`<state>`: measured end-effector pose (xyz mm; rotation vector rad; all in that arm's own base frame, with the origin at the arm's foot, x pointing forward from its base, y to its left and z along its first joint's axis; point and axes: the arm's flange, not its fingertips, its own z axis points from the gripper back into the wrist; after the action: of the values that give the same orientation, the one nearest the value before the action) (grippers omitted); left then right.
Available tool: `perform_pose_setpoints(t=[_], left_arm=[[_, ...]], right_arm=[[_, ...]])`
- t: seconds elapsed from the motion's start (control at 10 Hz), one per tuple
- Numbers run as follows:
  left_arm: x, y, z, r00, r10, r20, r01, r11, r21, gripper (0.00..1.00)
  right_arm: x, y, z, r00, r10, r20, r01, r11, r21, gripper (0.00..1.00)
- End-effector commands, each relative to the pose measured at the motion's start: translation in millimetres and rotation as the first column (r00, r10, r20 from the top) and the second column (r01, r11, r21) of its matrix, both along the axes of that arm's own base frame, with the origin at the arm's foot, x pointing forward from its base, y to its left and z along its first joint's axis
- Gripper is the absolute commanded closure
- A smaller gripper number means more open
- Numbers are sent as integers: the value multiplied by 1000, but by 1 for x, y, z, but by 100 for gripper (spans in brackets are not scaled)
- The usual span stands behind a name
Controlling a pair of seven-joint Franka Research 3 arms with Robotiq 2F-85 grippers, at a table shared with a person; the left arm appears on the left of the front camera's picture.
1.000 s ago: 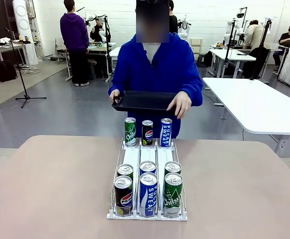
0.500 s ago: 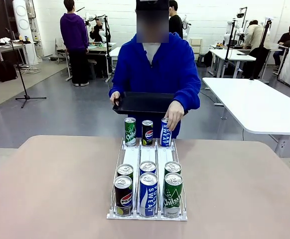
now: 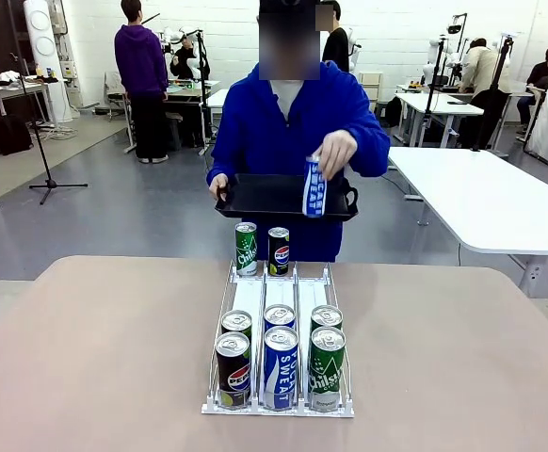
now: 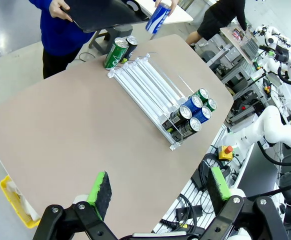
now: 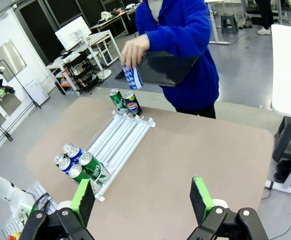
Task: Retrieve and hand over the desired beverage to the person.
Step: Pick up a can of the same type that the person held from the Automatic Can Dispenser.
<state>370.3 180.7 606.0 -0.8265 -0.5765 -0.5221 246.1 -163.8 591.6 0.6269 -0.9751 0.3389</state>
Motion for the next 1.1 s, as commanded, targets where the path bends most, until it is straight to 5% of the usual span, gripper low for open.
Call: perform_pose_setpoints(t=[0.0, 1.0], left_arm=[[2, 3, 2, 1000, -13, 20, 13, 1000, -6, 0], [2, 3, 2, 1000, -13, 20, 13, 1000, -6, 0]], right_arm=[[0, 1, 0, 1000, 10, 4, -10, 1000, 1, 0], [0, 1, 0, 1000, 10, 4, -10, 1000, 1, 0]])
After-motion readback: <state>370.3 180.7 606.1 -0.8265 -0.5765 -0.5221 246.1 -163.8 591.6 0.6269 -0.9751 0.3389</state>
